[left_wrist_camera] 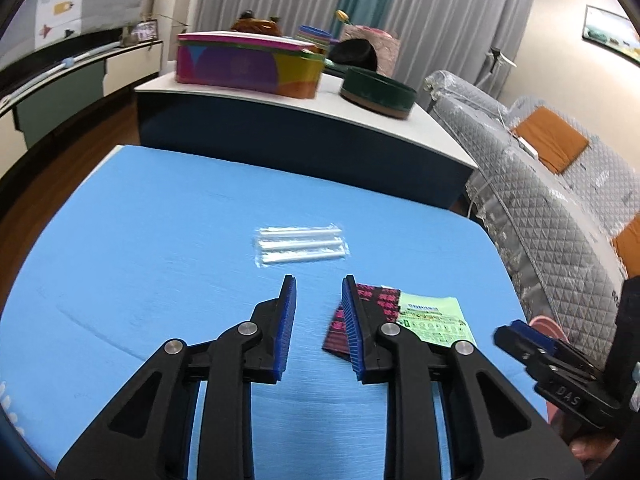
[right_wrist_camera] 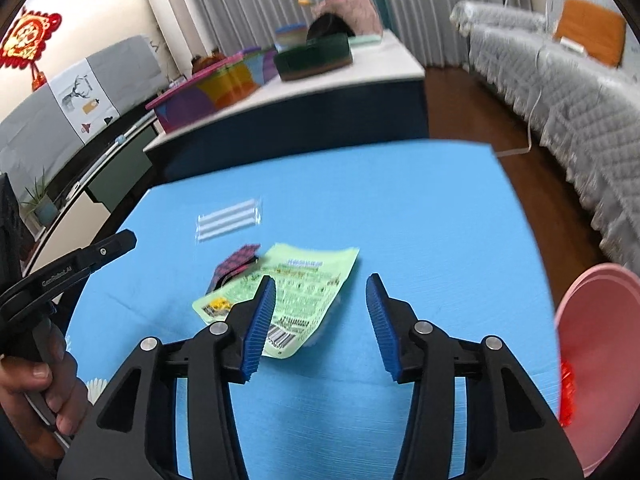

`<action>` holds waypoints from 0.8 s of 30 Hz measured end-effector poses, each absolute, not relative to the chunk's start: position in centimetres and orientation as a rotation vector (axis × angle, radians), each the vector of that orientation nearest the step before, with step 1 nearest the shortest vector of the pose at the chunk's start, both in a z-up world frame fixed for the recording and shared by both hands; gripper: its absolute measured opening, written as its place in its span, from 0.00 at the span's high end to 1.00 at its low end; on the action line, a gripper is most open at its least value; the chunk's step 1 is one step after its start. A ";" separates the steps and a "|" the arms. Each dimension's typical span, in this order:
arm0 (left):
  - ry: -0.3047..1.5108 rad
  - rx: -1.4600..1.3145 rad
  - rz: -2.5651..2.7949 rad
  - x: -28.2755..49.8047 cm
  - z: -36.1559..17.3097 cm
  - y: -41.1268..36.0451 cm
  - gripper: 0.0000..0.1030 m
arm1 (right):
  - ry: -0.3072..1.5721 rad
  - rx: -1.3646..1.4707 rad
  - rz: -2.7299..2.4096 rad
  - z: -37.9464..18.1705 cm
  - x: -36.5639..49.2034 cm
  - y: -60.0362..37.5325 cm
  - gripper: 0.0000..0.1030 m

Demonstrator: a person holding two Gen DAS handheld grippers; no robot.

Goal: Collect trash
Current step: 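Grasp the pink-black printed card with the left tool while the right tool grasps the green packet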

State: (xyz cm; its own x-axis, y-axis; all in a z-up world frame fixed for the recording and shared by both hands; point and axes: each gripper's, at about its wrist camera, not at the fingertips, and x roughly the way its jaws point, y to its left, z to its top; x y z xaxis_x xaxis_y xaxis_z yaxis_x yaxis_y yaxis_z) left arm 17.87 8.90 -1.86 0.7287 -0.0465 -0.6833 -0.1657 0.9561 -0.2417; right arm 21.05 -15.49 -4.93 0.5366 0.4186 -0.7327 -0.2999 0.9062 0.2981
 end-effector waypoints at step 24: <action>0.828 -0.273 0.029 20.0 -4.2 6.4 0.77 | 0.995 0.099 0.533 -7.5 22.2 -13.3 0.93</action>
